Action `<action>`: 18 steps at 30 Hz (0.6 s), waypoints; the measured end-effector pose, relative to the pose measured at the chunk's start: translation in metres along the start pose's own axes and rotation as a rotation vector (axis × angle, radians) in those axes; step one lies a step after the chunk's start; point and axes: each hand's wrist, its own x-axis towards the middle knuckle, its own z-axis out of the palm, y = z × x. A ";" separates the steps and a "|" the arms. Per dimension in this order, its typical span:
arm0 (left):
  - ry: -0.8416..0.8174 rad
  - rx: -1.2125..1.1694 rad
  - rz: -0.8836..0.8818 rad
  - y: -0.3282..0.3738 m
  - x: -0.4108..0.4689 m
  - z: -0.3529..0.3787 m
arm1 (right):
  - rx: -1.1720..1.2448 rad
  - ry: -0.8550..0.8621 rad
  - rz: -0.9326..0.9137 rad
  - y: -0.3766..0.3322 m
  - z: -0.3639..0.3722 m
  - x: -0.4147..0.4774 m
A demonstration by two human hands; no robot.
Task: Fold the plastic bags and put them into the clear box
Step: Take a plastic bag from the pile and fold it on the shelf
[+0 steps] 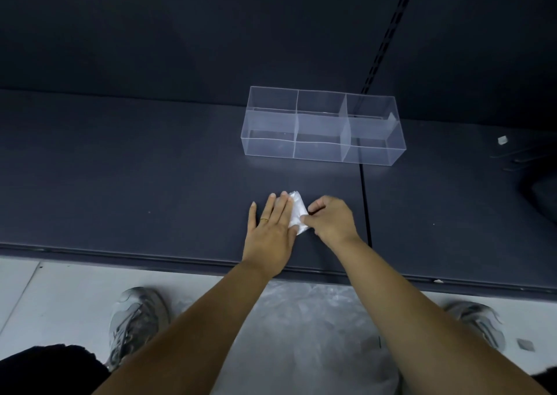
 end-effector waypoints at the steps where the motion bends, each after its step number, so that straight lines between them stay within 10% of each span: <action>1: -0.012 -0.007 0.000 0.000 0.001 0.000 | -0.058 0.032 -0.038 0.002 0.003 -0.004; 7: -0.099 0.006 0.007 -0.010 0.005 -0.002 | -0.372 0.345 -0.215 0.032 0.013 -0.023; 18: -0.108 0.021 -0.163 -0.006 0.002 -0.005 | -0.266 0.301 -0.082 0.012 0.026 -0.027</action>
